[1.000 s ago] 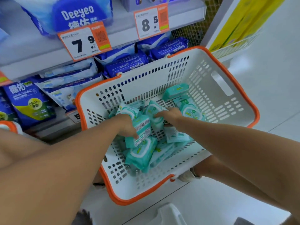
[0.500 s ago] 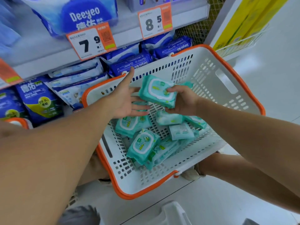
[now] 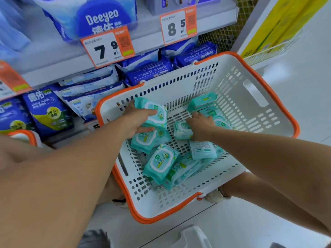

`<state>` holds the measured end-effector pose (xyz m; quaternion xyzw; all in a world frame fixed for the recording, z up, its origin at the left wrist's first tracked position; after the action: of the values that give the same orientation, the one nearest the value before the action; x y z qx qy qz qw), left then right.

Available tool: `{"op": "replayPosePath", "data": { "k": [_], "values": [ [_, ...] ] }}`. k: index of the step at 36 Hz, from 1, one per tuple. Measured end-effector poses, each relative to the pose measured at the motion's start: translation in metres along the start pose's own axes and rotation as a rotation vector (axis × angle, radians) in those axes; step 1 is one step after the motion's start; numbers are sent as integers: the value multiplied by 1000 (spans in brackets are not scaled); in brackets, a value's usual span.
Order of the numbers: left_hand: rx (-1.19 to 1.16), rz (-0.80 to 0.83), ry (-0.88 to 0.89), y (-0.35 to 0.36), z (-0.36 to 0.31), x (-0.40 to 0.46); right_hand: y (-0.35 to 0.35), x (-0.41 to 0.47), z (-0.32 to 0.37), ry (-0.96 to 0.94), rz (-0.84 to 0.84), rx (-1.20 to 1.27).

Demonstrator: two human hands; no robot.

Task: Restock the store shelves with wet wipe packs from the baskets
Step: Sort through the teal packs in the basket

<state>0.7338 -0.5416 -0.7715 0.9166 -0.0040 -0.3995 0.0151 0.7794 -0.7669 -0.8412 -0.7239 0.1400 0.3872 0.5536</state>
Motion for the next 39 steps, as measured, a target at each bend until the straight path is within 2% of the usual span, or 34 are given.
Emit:
{"op": "replayPosePath", "data": {
  "k": [7, 12, 14, 16, 18, 20, 24, 28, 31, 34, 36, 39],
  "values": [
    [103, -38, -24, 0, 2, -8, 7, 3, 2, -71, 129, 163],
    [101, -57, -4, 0, 0, -8, 12, 3, -1, -47, 68, 284],
    [73, -74, 9, 1, 0, -7, 7, 1, -7, -60, 0, 575],
    [36, -78, 21, 2, 1, -5, 0, -5, -14, -73, -45, 986],
    [5, -73, 38, 2, 0, -5, -5, -10, -11, -92, -3, 1365],
    [-31, -63, 42, 3, 0, -4, -14, -17, -1, -109, 41, 1559],
    [-135, -48, -2, 6, -2, -11, -41, -30, 25, -153, -33, 1453],
    [-246, 103, -66, 15, 0, -7, -64, -34, 52, -348, -239, 1190],
    [-84, 132, -94, 14, 3, -8, -76, -40, 60, -434, -317, 935],
    [50, 91, -112, 7, 11, -9, -81, -42, 64, -483, -277, 778],
    [55, 93, -118, 7, 14, -10, -79, -43, 65, -522, -246, 780],
    [29, 39, -46, 6, 7, -15, -68, -44, 60, -500, -279, 919]
  ]
}}
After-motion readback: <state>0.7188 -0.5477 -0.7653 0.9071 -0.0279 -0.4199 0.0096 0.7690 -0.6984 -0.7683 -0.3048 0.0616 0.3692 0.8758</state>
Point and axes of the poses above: each hand's wrist, its own x-axis towards the middle knuckle, its own y-axis out of the palm, z = x × y, the point moved 8 cm from there along x, towards the middle knuckle, and after that the axes turned 13 degrees about z, right-handed, at the moved point
